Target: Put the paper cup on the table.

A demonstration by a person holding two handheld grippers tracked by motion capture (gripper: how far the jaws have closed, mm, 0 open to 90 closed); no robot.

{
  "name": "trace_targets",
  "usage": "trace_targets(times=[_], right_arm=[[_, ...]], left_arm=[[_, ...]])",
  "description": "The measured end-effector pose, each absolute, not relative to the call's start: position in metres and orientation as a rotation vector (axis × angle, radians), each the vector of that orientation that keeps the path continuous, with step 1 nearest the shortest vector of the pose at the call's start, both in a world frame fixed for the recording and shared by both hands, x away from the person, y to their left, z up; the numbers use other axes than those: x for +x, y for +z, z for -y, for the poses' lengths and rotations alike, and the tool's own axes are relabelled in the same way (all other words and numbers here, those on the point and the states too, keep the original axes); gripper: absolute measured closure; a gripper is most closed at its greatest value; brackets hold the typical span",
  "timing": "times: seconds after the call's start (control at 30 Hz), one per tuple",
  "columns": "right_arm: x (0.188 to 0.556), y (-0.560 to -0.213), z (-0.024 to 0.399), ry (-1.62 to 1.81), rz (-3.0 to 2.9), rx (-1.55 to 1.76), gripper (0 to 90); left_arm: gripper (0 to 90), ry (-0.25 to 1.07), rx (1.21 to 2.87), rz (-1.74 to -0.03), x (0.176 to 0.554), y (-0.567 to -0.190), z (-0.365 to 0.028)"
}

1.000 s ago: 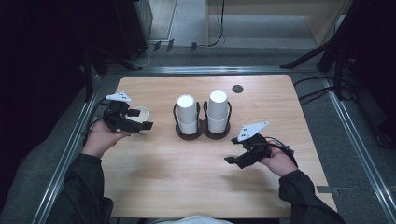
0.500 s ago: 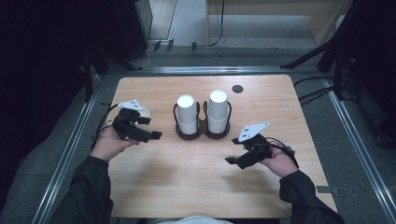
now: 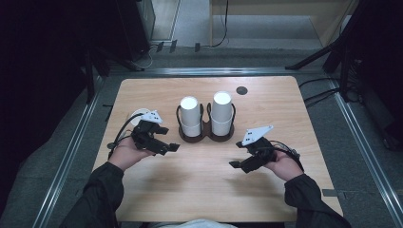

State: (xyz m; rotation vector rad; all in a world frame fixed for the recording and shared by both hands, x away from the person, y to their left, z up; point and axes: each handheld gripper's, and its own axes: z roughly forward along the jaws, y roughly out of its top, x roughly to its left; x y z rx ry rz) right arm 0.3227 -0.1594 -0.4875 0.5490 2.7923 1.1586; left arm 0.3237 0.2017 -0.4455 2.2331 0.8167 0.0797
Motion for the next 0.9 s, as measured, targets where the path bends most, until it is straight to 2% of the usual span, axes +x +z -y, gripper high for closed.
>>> trace_targets(times=[0.4,0.63,0.9], right_arm=[[0.323,-0.489,0.158,1.141,-2.806,0.544,22.2],[0.322,-0.491,0.156,1.132,-2.818,0.532,22.2],[0.323,-0.494,0.154,1.11,-2.831,0.525,22.2]], left_arm=[[15.9,0.056,2.252,-0.758,0.316,-0.454,-0.172],[15.9,0.024,2.202,-0.725,0.313,-0.469,-0.16],[15.9,0.039,2.259,-0.728,0.311,-0.481,-0.143]])
